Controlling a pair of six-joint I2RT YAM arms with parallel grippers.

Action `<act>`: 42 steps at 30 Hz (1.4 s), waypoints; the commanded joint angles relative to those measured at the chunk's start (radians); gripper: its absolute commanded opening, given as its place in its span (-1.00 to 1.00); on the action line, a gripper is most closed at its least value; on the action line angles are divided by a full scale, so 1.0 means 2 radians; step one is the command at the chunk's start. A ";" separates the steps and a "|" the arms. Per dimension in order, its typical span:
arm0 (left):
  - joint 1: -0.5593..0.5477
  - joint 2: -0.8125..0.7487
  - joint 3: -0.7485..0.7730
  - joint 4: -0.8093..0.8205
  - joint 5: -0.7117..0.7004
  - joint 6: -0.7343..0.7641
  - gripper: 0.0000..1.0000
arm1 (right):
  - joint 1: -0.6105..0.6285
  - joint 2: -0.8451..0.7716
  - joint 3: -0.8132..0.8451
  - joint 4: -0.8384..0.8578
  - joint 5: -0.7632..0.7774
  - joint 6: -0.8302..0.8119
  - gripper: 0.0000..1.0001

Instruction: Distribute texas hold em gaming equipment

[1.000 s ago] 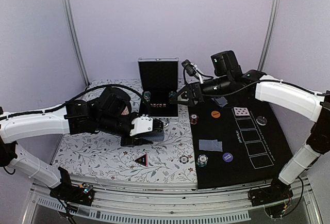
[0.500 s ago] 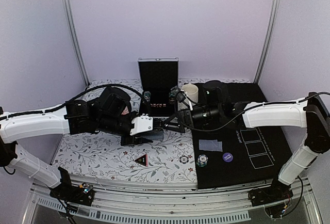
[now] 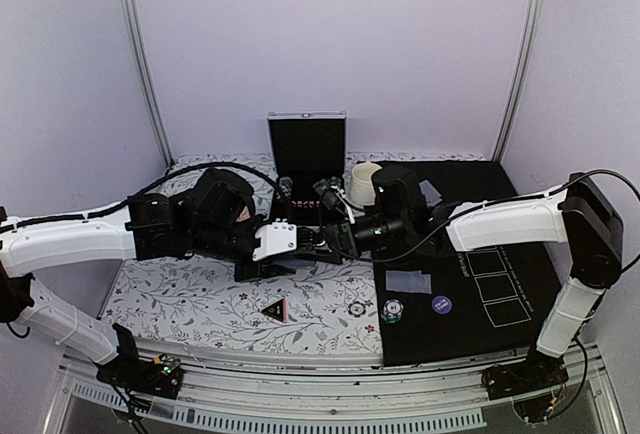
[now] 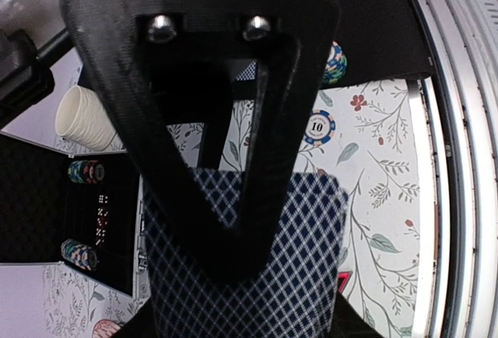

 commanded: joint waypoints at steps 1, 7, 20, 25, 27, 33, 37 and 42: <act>-0.005 -0.005 0.001 0.021 0.010 0.003 -0.08 | -0.002 -0.005 0.010 -0.041 0.029 -0.003 0.30; -0.005 -0.003 -0.001 0.021 0.001 0.005 -0.09 | -0.001 -0.036 0.008 -0.096 0.056 -0.027 0.09; -0.004 -0.001 -0.001 0.020 0.002 0.005 -0.09 | -0.003 -0.066 0.021 -0.162 0.079 -0.050 -0.33; -0.004 0.000 -0.001 0.020 0.002 0.005 -0.09 | -0.002 -0.077 0.029 -0.184 0.076 -0.058 -0.57; -0.004 0.000 -0.001 0.020 0.002 0.005 -0.08 | -0.002 -0.080 0.032 -0.189 0.073 -0.059 -0.71; -0.004 -0.001 -0.001 0.019 0.001 0.005 -0.09 | -0.003 -0.092 0.044 -0.239 0.089 -0.070 -0.94; -0.004 0.000 -0.001 0.019 0.001 0.005 -0.09 | -0.005 -0.109 0.047 -0.269 0.107 -0.076 -0.95; -0.004 0.000 -0.001 0.019 0.001 0.006 -0.09 | -0.021 -0.140 0.049 -0.304 0.123 -0.083 -0.96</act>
